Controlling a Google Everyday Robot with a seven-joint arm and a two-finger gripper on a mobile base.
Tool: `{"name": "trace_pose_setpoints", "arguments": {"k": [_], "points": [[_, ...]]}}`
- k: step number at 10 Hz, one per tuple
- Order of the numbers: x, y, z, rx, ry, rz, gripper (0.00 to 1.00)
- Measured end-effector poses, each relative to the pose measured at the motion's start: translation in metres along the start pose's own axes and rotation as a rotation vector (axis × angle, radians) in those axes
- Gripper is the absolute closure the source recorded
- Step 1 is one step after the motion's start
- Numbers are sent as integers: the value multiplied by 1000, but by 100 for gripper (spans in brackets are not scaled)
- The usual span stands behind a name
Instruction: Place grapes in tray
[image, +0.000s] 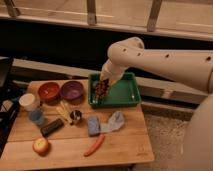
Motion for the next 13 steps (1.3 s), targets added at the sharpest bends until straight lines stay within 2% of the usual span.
{"name": "trace_pose_setpoints", "arguments": {"k": [4, 6, 9, 10, 11, 13], "points": [[1, 2, -1, -5, 3, -2, 100], [-4, 0, 8, 5, 9, 23, 100], [-40, -27, 40, 62, 7, 116, 100], [-56, -36, 59, 93, 10, 145, 100], [-72, -53, 93, 113, 31, 199, 100], [-73, -63, 121, 85, 76, 240, 100]]}}
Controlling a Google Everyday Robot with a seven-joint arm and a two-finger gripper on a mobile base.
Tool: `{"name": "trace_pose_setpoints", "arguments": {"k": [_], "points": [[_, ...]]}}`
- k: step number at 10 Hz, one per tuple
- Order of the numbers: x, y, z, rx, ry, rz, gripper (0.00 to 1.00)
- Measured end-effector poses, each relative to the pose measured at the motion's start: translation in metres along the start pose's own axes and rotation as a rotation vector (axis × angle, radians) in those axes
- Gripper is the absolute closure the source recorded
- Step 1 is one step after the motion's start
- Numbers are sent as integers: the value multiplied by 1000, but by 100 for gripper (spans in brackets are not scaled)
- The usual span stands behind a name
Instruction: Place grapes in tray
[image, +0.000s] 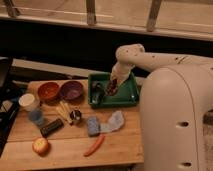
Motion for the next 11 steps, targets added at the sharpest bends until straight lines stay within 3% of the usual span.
{"name": "trace_pose_setpoints", "arguments": {"k": [2, 3, 4, 6, 8, 9, 11], "points": [[2, 6, 17, -71, 68, 17, 94], [1, 6, 22, -152, 137, 32, 84], [-2, 9, 22, -269, 194, 42, 72], [0, 28, 22, -383, 251, 12, 52], [-1, 29, 27, -355, 252, 13, 32], [-3, 26, 27, -311, 231, 5, 24], [-5, 24, 26, -156, 130, -42, 20]]}}
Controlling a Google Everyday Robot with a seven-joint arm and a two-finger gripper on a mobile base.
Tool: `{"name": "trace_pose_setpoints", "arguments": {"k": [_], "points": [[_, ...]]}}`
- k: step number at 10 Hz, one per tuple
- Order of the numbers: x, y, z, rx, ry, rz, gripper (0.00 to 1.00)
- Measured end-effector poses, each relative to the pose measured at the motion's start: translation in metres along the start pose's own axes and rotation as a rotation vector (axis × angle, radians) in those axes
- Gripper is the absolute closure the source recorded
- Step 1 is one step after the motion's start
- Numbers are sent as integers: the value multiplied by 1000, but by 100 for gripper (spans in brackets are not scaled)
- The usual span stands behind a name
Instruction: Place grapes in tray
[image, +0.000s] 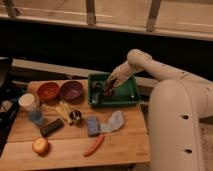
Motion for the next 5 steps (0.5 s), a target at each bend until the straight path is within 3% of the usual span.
{"name": "trace_pose_setpoints", "arguments": {"k": [2, 3, 5], "points": [[-5, -6, -7, 113, -102, -28, 20], [-9, -13, -11, 134, -125, -26, 20], [-14, -22, -15, 133, -137, -8, 20]]}}
